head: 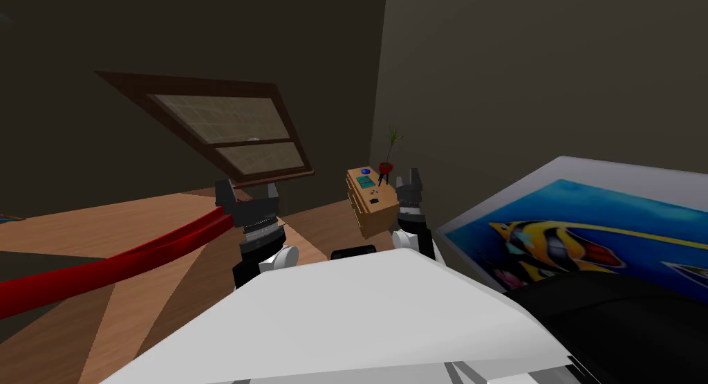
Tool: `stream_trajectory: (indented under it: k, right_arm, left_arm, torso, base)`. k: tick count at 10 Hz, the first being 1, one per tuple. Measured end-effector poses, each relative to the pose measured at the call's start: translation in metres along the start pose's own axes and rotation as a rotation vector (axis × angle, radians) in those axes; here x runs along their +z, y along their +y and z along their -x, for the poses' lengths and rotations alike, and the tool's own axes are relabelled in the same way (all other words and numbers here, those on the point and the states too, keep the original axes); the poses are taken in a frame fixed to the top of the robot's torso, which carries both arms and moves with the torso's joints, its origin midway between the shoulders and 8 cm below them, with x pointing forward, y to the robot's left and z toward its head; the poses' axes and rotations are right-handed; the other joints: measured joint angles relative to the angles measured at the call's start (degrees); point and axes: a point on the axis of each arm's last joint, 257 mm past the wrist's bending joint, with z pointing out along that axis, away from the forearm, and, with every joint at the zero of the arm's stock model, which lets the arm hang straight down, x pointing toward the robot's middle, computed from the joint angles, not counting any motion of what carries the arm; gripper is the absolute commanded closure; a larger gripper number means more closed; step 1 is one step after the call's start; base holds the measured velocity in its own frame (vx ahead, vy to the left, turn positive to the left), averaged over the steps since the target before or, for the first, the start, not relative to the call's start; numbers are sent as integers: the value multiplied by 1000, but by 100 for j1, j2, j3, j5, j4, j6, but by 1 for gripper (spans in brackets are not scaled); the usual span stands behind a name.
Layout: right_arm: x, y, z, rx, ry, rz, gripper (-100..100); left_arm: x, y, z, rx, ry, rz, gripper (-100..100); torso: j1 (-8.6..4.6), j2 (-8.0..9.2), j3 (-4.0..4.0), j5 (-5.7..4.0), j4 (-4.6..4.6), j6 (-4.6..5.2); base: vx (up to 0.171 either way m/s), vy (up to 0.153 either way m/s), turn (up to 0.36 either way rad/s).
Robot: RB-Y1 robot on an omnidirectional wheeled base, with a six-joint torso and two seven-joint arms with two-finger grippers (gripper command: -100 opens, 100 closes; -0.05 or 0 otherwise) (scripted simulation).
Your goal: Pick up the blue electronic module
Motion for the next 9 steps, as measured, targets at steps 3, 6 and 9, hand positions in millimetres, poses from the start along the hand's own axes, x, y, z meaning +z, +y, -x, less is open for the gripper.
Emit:
stream_trajectory:
  k: [3, 6, 9]
  right_arm:
    - [-12, -21, -2, -53, 70, -72, -100]
    - [-42, -61, 3, -135, 143, -219, -100]
    - [-84, -108, 14, -223, 197, -397, -100]
  left_arm:
    - [0, 0, 0, 0, 0, 0, 0]
    - [0, 0, 0, 0, 0, 0, 0]
    - [0, 0, 0, 0, 0, 0, 0]
  torso:
    - [5, 11, 6, 1, 2, -1]
    - [13, 10, 6, 3, 2, -2]
    - [12, 2, 1, 3, 1, 1]
  base:
    - [-25, 24, 88]
    - [-19, 45, 193]
    - [3, 43, 170]
